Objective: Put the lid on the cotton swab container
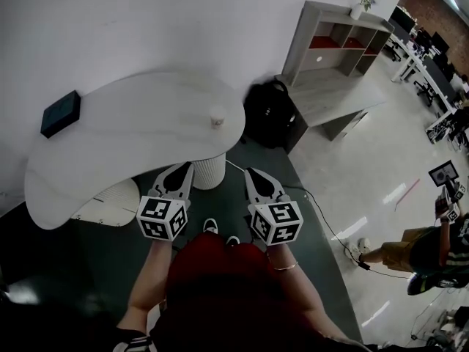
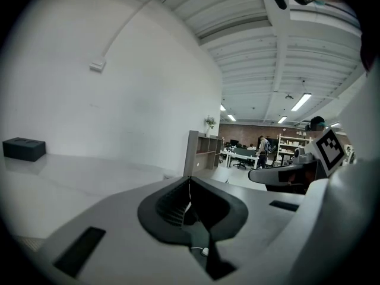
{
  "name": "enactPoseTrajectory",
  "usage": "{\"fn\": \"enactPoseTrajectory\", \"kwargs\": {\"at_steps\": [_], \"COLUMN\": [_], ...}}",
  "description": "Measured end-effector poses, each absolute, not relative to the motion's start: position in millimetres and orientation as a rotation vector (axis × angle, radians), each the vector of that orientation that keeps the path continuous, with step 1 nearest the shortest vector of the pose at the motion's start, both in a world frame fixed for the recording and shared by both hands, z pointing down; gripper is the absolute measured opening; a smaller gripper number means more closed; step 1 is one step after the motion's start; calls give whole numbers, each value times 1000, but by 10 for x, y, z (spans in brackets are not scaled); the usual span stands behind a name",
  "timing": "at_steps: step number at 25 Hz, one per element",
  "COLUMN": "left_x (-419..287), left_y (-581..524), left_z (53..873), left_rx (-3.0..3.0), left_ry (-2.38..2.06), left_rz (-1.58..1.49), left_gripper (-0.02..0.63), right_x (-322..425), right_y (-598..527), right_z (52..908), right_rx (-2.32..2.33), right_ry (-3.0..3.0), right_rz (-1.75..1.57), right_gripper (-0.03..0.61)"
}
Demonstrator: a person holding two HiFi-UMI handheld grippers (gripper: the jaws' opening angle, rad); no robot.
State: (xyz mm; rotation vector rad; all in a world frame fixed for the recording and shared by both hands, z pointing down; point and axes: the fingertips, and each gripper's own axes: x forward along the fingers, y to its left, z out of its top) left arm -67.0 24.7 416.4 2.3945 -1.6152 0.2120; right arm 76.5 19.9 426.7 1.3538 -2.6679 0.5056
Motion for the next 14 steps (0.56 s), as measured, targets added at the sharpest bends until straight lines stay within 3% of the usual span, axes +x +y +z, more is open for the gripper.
{"fn": "enactPoseTrajectory", "kwargs": {"at_steps": [14], "left_x": [-520], "left_y": [487], "left_z": [4110], "left_rx": [2375], "left_ry": [-1677], "left_rz": [203], "left_gripper": [23], "right_x": [931], "right_y": [389], "right_z": [4204], "right_rx": [1327], "right_ry": [-2723], "right_rz": [490], "right_gripper": [14]}}
